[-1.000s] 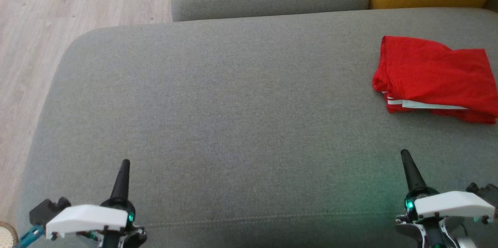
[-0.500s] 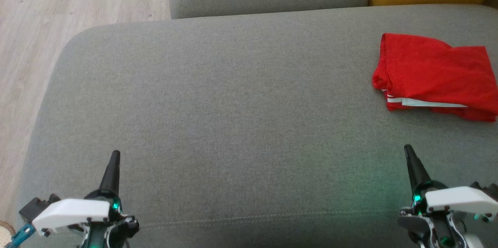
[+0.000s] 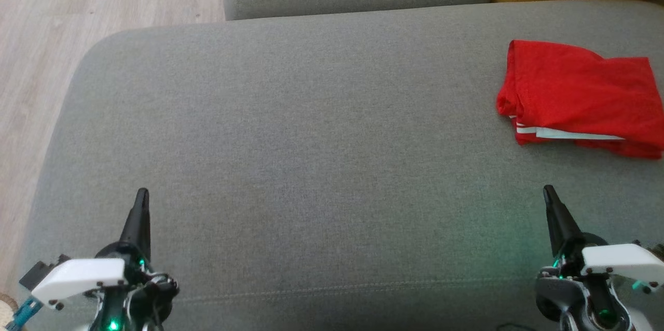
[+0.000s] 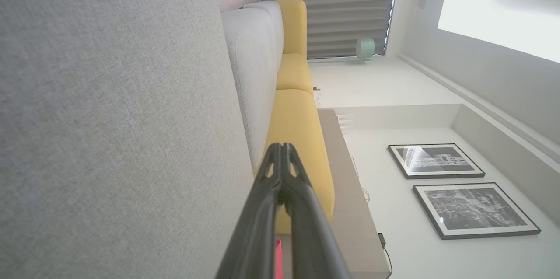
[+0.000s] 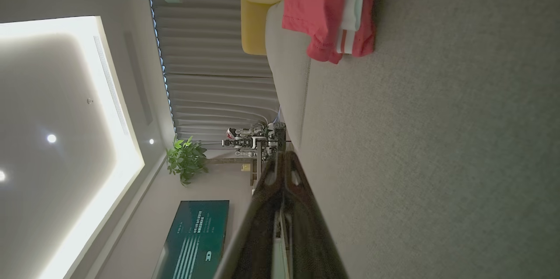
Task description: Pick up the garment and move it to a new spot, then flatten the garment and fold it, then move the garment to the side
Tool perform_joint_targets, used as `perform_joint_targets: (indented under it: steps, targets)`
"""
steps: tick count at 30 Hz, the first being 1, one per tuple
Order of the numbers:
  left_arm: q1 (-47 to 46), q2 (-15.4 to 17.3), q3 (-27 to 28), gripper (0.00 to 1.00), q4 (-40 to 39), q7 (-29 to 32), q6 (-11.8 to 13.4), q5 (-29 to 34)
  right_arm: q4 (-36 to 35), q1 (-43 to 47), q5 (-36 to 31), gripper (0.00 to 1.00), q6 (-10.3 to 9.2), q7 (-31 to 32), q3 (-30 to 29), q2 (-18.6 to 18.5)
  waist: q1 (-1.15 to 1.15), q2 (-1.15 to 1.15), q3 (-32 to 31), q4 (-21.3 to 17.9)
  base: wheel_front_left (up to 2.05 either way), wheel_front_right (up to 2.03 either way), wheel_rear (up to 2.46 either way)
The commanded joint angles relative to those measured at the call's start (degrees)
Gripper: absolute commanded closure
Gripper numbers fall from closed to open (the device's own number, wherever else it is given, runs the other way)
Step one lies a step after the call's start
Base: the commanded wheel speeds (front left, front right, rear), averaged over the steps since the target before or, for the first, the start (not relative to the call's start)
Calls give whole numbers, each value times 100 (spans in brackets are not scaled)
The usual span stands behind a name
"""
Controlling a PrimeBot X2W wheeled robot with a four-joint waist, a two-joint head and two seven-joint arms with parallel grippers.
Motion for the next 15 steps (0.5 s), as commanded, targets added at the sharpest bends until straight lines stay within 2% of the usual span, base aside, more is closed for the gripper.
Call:
perform_joint_targets:
  steps: [1, 4, 15]
  targets:
    - [-397, 80, 242, 100, -136, 74, -61, -162, -165, -383, 172, 100, 0, 58, 85, -96, 0, 0, 3, -2, 0, 0, 0]
    - [-433, 77, 283, 100, -112, 114, -89, -318, -154, -412, 316, 100, 0, 97, 66, -95, 0, 0, 12, -6, 0, 0, 0]
    - [-435, 56, 312, 100, -110, 137, -89, -293, -151, -414, 294, 100, 0, 119, 39, -76, 0, 0, 11, -6, 0, 0, 0]
